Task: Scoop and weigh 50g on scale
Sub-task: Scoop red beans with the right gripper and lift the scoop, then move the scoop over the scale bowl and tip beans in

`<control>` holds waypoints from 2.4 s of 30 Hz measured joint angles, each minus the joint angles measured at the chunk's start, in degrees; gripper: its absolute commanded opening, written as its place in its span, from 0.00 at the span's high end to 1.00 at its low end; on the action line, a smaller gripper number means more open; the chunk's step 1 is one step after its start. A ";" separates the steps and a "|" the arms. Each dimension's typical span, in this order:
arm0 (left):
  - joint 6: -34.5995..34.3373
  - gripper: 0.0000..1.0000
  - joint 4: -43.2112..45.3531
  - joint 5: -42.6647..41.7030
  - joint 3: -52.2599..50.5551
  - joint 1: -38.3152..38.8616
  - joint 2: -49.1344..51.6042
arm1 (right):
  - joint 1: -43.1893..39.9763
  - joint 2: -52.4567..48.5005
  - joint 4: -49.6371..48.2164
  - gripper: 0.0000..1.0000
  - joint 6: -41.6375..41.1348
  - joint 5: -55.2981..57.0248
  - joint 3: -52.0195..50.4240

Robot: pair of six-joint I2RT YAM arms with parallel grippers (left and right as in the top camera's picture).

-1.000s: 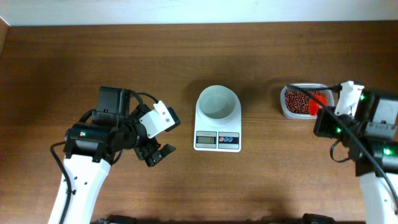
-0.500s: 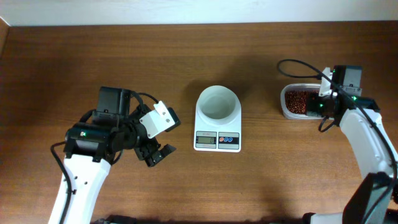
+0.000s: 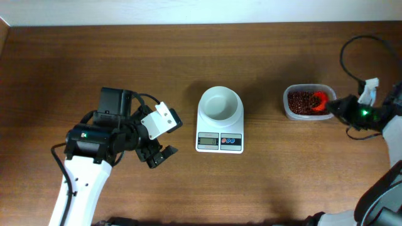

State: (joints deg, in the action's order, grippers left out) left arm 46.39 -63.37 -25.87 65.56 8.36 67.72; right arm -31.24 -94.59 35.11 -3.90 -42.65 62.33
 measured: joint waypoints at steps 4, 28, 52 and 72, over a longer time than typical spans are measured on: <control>0.02 0.01 0.02 0.00 0.00 0.00 0.00 | -3.50 0.00 0.81 0.96 -0.22 -4.33 0.00; 0.00 0.01 0.00 0.02 0.00 0.00 0.00 | 12.33 0.00 -1.33 0.96 -4.50 -21.62 0.00; 0.00 0.01 0.00 0.02 0.00 0.00 0.00 | 39.04 -0.20 -13.55 0.96 14.34 -7.43 -0.02; 0.00 0.01 0.00 0.02 0.00 0.00 0.00 | 41.53 -0.20 -16.11 0.96 25.35 -2.38 -0.02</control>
State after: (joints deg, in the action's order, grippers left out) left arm 46.39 -63.37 -25.85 65.56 8.36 67.72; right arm 10.28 -94.78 19.00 21.45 -45.04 62.30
